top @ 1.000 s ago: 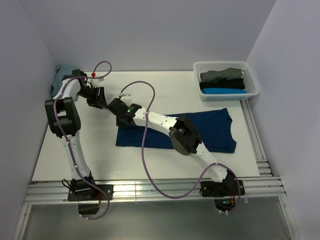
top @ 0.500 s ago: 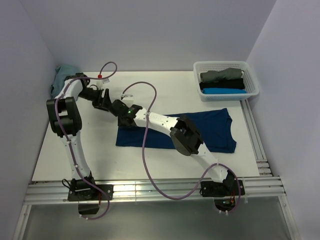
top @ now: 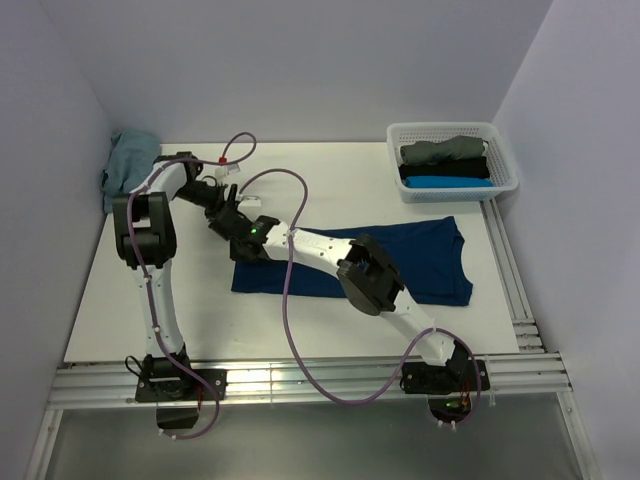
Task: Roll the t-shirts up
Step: Roll the tshirt
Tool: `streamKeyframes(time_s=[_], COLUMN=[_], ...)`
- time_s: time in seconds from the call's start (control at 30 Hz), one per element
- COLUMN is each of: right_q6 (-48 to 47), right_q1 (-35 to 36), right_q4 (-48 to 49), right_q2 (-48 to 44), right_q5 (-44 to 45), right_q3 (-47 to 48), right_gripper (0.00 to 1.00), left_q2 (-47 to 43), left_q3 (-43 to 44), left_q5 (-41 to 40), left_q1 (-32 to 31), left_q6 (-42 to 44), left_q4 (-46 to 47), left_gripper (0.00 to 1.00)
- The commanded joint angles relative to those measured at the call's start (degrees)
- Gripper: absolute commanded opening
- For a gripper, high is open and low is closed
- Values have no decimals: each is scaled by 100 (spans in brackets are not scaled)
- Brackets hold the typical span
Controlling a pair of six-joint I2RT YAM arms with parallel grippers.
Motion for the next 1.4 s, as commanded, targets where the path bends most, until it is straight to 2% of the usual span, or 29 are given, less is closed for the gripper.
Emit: streamKeyframes(time_s=[0.0, 0.07, 0.2, 0.3, 0.73, 0.77, 0.9, 1.07, 1.37], right_q6=[55, 47, 20, -50, -147, -121, -103, -199, -243], right_q1=[0, -1, -1, -1, 17, 17, 17, 17, 17], right_q4=[79, 87, 131, 219, 474, 422, 421, 431, 53], right_q2=[77, 59, 15, -37, -231, -240, -511, -758, -363], right_q5=[57, 74, 118, 127, 92, 127, 399, 646, 743], right_q3=[87, 78, 87, 131, 148, 148, -149, -309, 262], right_gripper=[24, 22, 6, 1, 0, 2, 22, 29, 37], left_q2=[3, 12, 21, 38, 100, 91, 30, 38, 30], left_q3=[-79, -105, -131, -123, -184, -193, -254, -246, -254], left_q5=[70, 52, 26, -36, -185, -194, -203, -212, -247], left_q1=[-68, -103, -147, -156, -165, -156, -156, -156, -165], left_q6=[-49, -84, -190, -251, -339, -339, -339, -313, -287], left_q4=[130, 174, 279, 315, 455, 464, 525, 517, 491], left_gripper=[67, 67, 66, 64, 54, 54, 58, 59, 59])
